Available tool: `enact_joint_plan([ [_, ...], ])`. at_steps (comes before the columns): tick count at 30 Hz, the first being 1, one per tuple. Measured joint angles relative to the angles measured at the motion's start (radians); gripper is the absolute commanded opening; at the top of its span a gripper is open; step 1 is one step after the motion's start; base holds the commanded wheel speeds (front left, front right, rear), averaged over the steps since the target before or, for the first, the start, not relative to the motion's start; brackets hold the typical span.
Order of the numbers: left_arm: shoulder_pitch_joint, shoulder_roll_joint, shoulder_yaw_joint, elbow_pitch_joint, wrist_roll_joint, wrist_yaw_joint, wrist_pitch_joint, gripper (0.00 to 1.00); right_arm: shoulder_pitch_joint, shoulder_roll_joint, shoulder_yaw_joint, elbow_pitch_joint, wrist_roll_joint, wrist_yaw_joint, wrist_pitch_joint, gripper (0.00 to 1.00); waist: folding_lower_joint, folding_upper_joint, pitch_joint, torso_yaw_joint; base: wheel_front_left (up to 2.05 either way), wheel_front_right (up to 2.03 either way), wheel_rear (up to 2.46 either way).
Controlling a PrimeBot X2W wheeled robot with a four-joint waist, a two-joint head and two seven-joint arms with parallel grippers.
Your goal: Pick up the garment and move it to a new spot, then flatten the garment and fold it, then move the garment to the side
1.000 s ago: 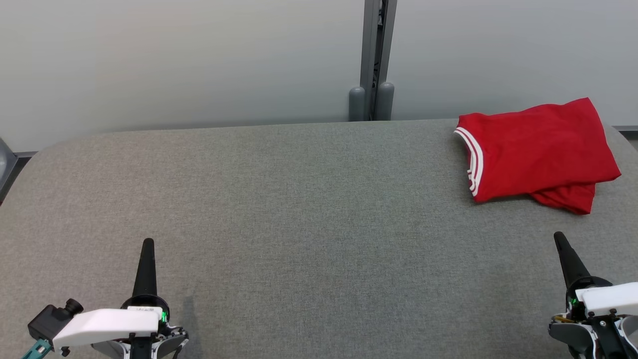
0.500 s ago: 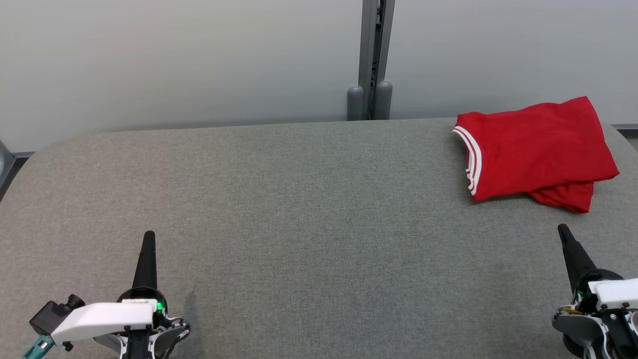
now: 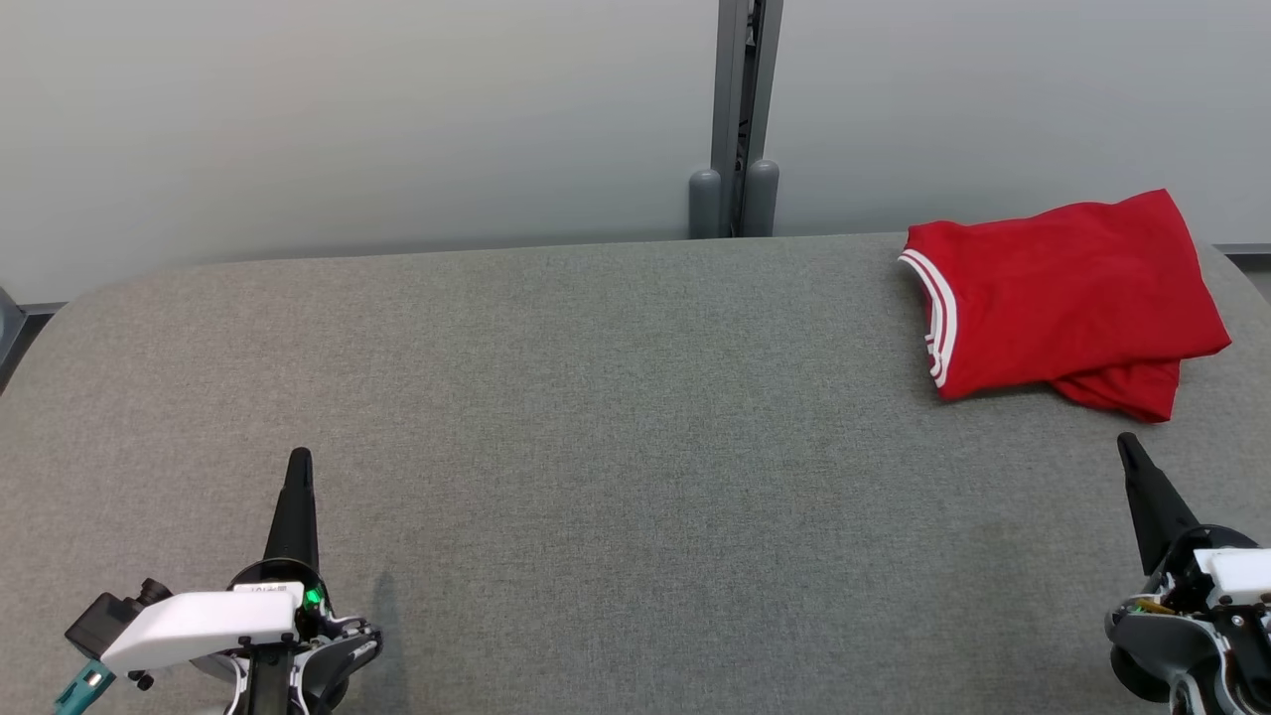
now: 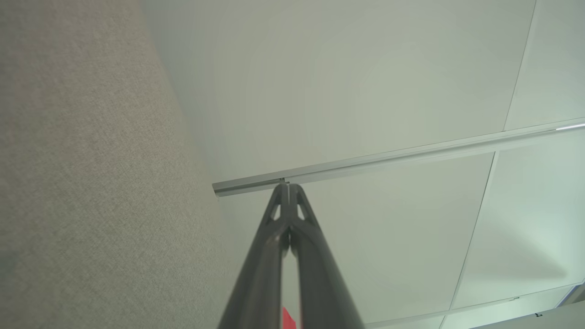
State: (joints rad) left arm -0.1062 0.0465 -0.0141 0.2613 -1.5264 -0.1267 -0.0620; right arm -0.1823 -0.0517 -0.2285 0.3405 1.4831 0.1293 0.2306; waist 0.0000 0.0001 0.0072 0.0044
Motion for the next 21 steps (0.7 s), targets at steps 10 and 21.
enact_joint_plan([
  [10, -0.007, 0.001, -0.004, 0.000, -0.069, 0.000, 0.009, 0.00, -0.014, 0.000, -0.017, 0.004, 0.065, 0.000, 0.027, 0.00, 0.0000, 0.0000, 0.002, -0.003, 0.00, 0.00, 0.00],
  [21, -0.019, 0.001, -0.006, 0.000, -0.100, 0.000, 0.014, 0.00, -0.021, 0.000, -0.024, 0.006, 0.093, 0.000, 0.039, 0.00, 0.0000, 0.0000, 0.002, -0.004, 0.00, 0.00, 0.00],
])
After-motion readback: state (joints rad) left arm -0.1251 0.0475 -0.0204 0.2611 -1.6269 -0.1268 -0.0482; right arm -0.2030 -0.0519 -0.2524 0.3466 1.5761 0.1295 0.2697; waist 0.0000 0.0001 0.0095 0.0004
